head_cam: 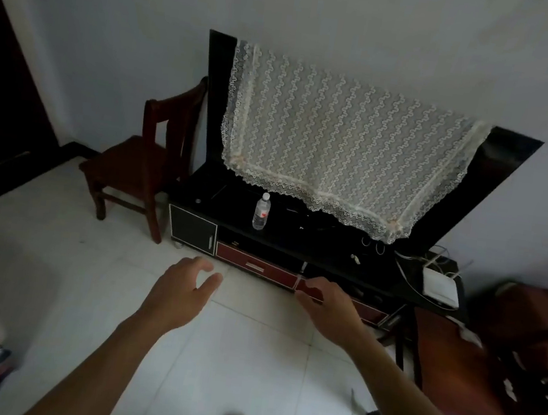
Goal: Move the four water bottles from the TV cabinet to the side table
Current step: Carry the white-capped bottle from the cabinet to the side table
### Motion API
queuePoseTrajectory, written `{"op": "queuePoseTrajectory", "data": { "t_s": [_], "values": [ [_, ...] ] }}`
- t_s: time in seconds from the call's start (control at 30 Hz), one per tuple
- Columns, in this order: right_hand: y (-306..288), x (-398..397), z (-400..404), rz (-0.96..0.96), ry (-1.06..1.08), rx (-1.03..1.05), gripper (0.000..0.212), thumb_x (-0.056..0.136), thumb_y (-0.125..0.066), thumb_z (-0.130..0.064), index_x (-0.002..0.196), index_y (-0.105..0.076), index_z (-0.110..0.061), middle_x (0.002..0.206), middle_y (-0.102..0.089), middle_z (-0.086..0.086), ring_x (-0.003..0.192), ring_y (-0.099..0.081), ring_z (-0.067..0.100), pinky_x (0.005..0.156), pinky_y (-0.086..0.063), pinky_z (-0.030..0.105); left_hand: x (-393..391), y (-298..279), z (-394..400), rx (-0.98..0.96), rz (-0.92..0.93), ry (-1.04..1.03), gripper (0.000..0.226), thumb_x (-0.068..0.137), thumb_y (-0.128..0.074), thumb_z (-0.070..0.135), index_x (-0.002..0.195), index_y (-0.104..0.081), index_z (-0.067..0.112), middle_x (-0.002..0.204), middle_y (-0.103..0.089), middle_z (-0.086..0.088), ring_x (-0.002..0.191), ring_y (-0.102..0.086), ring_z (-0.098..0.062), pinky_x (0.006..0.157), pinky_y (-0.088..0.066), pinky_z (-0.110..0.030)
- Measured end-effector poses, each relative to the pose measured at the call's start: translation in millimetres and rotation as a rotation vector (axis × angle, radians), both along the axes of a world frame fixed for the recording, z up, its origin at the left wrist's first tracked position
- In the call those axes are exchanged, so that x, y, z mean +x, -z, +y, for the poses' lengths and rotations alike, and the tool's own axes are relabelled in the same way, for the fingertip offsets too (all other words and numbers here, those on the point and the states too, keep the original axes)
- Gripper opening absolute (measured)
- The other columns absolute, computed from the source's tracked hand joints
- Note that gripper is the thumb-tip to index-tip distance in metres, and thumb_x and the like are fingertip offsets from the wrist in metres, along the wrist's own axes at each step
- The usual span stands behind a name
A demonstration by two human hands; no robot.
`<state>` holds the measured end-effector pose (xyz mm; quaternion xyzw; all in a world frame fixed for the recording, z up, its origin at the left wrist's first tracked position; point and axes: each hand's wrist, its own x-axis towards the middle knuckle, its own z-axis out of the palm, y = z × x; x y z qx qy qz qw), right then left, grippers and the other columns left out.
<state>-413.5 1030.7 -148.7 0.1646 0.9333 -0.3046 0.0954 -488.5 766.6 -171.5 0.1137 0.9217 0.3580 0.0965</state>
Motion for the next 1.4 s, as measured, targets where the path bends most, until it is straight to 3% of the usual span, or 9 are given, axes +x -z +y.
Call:
{"op": "queuePoseTrajectory", "data": {
  "t_s": [0.1, 0.43, 0.6, 0.73, 0.87, 1.07, 1.4],
  "values": [
    [17, -50, 1, -0.024, -0.010, -0.029, 0.052, 0.095, -0.055, -0.048, 0.138, -0.051, -0.019, 0.142, -0.051, 0.006, 0.128, -0.051, 0.022, 0.105, -0.041, 0.033, -52, 14, -5, -0.026, -0.039, -0.018, 0.042, 0.097, -0.049, 0.046, 0.129, -0.055, 0.019, 0.137, -0.057, -0.002, 0.118, -0.057, -0.020, 0.094, -0.046, -0.031],
    [49, -289, 47, 0.005, 0.054, -0.211, 0.046, 0.096, -0.058, -0.040, 0.133, -0.055, -0.012, 0.128, -0.064, 0.010, 0.113, -0.062, 0.024, 0.082, -0.041, 0.023, -243, 30, 51, -0.043, -0.103, -0.090, 0.039, 0.096, -0.054, 0.041, 0.128, -0.059, 0.019, 0.135, -0.059, -0.001, 0.114, -0.055, -0.014, 0.093, -0.042, -0.028],
    [47, -380, 64, 0.027, 0.040, -0.216, 0.040, 0.096, -0.059, -0.036, 0.127, -0.057, -0.010, 0.126, -0.063, 0.014, 0.115, -0.060, 0.028, 0.090, -0.046, 0.033, -324, 31, 77, -0.026, -0.122, -0.083, 0.035, 0.095, -0.055, 0.041, 0.125, -0.059, 0.021, 0.127, -0.059, 0.003, 0.103, -0.052, -0.009, 0.088, -0.041, -0.027],
    [69, -425, 83, -0.018, 0.069, -0.182, 0.043, 0.094, -0.060, -0.041, 0.129, -0.056, -0.016, 0.128, -0.060, 0.011, 0.104, -0.060, 0.024, 0.080, -0.042, 0.027, -382, 49, 95, -0.026, -0.189, -0.034, 0.032, 0.095, -0.056, 0.041, 0.121, -0.060, 0.022, 0.118, -0.059, 0.007, 0.102, -0.054, -0.010, 0.085, -0.041, -0.026],
    [101, -456, 90, -0.110, 0.150, -0.170, 0.052, 0.092, -0.062, -0.043, 0.135, -0.053, -0.016, 0.132, -0.058, 0.010, 0.115, -0.058, 0.025, 0.086, -0.042, 0.027, -439, 77, 114, -0.059, -0.234, 0.077, 0.030, 0.095, -0.057, 0.038, 0.117, -0.061, 0.018, 0.111, -0.058, 0.008, 0.101, -0.056, -0.011, 0.086, -0.045, -0.027],
    [136, -503, 84, -0.224, 0.270, -0.104, 0.053, 0.091, -0.062, -0.046, 0.136, -0.051, -0.020, 0.133, -0.055, 0.008, 0.119, -0.055, 0.025, 0.097, -0.047, 0.034, -533, 132, 130, -0.164, -0.278, 0.267, 0.042, 0.094, -0.053, 0.046, 0.126, -0.055, 0.020, 0.122, -0.056, -0.002, 0.110, -0.055, -0.018, 0.093, -0.049, -0.036],
    [230, -582, 90, -0.277, 0.350, -0.130, 0.065, 0.086, -0.072, -0.041, 0.142, -0.045, -0.022, 0.141, -0.052, 0.006, 0.127, -0.053, 0.021, 0.104, -0.045, 0.031, -627, 235, 157, -0.255, -0.383, 0.417, 0.041, 0.094, -0.049, 0.049, 0.127, -0.052, 0.024, 0.124, -0.055, 0.002, 0.114, -0.053, -0.016, 0.096, -0.048, -0.036]
  ]
}}
